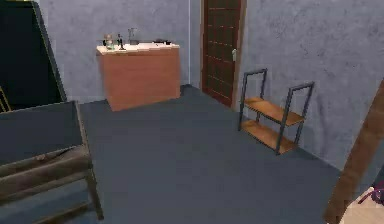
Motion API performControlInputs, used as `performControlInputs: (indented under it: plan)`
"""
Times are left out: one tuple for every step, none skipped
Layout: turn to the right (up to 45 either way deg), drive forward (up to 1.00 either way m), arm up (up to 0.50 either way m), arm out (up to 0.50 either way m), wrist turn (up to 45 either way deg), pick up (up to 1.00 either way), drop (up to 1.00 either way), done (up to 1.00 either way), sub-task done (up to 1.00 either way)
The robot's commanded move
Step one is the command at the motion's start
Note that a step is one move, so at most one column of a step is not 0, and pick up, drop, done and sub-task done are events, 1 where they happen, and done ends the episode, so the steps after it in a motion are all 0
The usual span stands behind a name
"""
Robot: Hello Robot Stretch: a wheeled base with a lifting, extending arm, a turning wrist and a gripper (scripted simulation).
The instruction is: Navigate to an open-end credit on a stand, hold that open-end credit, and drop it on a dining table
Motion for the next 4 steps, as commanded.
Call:
performControlInputs:
  plan:
    - [21.0, 0.00, 0.00, 0.00, 0.0, 0.00, 0.00, 0.00, 0.00]
    - [0.0, 0.25, 0.00, 0.00, 0.0, 0.00, 0.00, 0.00, 0.00]
    - [-45.0, 0.00, 0.00, 0.00, 0.0, 0.00, 0.00, 0.00, 0.00]
    - [-45.0, 0.00, 0.00, 0.00, 0.0, 0.00, 0.00, 0.00, 0.00]
